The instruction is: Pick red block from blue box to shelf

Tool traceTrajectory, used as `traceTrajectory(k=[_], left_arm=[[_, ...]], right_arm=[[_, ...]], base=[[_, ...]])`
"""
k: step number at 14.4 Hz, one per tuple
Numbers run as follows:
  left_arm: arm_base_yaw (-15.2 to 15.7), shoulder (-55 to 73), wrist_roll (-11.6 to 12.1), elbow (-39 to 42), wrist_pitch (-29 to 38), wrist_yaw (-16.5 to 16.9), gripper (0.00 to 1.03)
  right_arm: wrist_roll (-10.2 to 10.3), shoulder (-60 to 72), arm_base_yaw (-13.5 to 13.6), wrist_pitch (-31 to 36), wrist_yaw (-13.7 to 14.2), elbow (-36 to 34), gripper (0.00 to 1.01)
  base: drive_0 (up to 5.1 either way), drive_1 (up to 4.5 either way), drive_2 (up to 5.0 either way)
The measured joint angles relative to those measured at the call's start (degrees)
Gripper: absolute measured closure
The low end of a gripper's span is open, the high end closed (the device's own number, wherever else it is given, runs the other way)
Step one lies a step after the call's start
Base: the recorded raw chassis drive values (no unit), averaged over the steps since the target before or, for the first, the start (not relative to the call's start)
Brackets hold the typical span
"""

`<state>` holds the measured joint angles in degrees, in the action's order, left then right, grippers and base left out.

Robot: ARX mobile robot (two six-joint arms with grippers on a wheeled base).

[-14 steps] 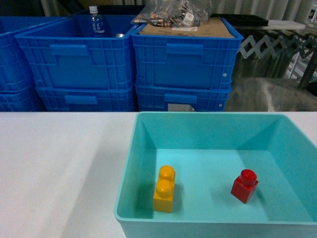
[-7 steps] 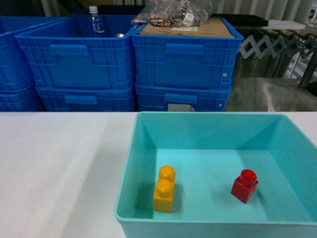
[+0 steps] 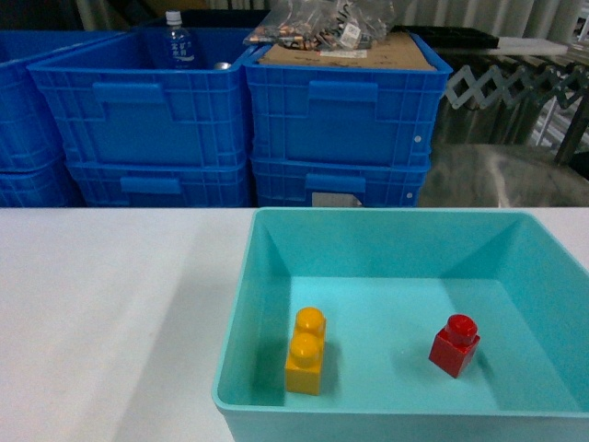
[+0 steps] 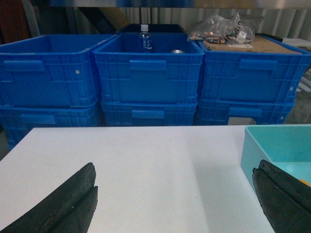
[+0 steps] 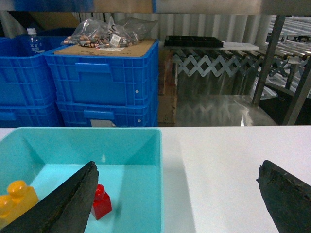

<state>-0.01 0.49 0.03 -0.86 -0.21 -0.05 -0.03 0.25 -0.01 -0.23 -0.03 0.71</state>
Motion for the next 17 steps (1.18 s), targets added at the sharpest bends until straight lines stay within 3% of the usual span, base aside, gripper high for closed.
traceTrajectory(k=[17], left_arm=[[0.0, 0.0, 0.0, 0.0, 0.0, 0.0, 0.05]], right_arm=[[0.0, 0.0, 0.0, 0.0, 0.0, 0.0, 0.03]], base=[[0.0, 0.00, 0.0]])
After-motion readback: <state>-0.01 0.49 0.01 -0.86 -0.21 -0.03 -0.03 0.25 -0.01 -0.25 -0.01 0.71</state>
